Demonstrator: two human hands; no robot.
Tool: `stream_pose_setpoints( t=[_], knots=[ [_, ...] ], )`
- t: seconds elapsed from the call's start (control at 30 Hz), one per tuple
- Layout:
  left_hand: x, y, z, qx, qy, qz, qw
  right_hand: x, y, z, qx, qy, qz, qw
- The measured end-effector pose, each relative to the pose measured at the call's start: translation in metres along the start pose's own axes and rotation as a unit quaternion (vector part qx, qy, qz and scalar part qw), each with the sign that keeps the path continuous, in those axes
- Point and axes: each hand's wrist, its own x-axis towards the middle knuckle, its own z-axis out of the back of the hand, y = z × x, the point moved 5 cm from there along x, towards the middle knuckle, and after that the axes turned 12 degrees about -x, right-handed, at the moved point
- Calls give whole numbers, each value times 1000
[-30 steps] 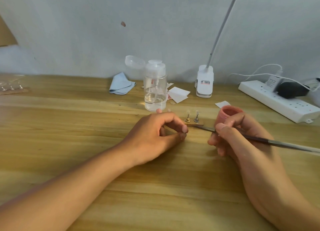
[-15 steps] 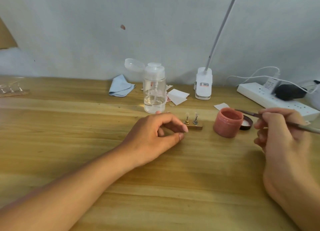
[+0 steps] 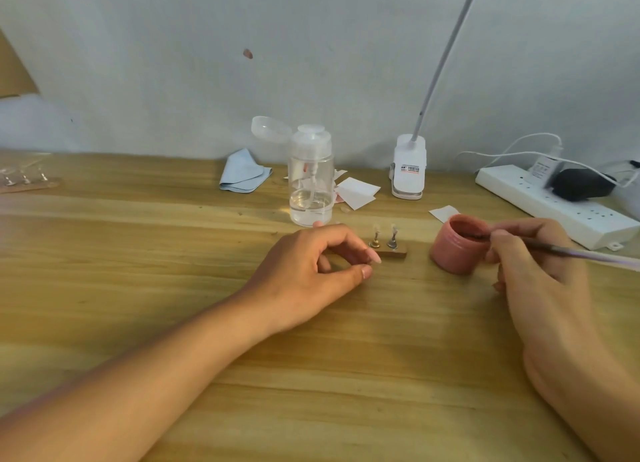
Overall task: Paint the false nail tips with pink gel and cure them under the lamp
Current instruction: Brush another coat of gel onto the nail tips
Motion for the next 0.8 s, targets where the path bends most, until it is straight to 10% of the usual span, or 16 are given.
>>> stream_pose_setpoints(
  t=[0.27,0.8],
  knots=[
    [2,6,0,-28,0,14,1000,-30,33,-10,103,74,119,985],
    [2,6,0,-58,-6,20,998,-40,22,-26,125,168,-43,977]
  ],
)
